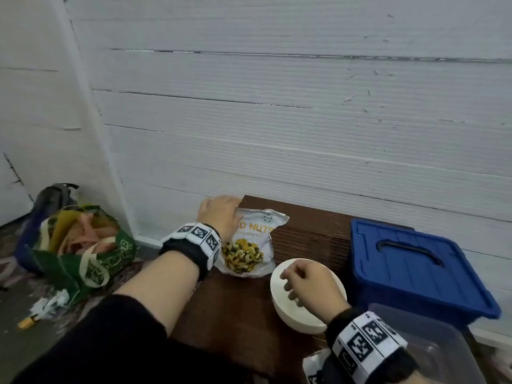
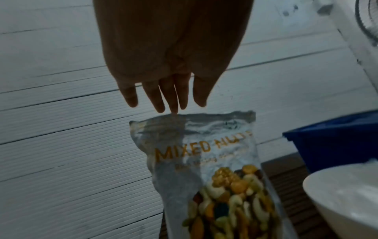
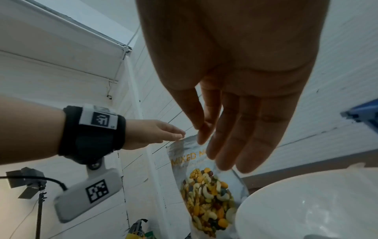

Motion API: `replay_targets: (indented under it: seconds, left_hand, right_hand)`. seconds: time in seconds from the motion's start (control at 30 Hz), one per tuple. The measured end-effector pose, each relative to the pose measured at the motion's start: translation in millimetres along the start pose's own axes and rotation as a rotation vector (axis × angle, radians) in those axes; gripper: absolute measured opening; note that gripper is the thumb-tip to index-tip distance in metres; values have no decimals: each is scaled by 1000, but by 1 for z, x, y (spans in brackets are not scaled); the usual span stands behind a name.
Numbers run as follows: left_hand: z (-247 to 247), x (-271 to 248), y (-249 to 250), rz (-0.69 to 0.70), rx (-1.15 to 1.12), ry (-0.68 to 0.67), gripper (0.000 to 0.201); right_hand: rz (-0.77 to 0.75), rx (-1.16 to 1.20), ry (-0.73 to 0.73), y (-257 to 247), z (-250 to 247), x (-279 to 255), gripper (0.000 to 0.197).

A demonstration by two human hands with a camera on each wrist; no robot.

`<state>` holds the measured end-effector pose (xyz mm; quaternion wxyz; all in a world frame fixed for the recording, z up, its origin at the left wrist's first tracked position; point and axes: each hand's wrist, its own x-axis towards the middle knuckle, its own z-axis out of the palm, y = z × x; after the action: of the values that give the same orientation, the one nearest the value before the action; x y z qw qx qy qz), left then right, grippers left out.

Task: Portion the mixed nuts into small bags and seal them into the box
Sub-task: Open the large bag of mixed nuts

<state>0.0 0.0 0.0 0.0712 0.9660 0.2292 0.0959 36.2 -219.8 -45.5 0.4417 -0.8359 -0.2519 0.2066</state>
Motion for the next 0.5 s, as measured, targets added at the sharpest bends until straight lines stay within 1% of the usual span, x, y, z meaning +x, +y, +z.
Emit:
replay_targets:
  seconds: [0.03, 0.13, 0.17, 0.3, 0.37, 0.43, 0.5]
  left_hand:
    - [1, 3, 0, -7, 60, -17, 42]
    - [2, 7, -1, -23, 146, 56, 23]
    - [1, 6, 0, -17, 158, 84, 21]
    - [2, -14, 2, 8, 115, 163, 20]
    - [0, -27, 4, 10, 75, 180, 21]
    - [-2, -39, 5, -20, 29, 186, 21]
    - [-6, -52, 7, -68, -8, 174, 22]
  right_hand:
    - [-2, 27, -4, 1, 5, 6, 20]
    - [-5, 37, -17, -4, 13, 16, 20]
    - [-9, 49, -16, -7, 16, 18, 20]
    - [-54, 88, 35, -21, 20, 26, 22]
    - [-59, 137, 48, -30, 24, 29, 21]
    - [-70, 177, 54, -37, 29, 31, 20]
    - [-48, 250, 47, -41, 34, 31, 22]
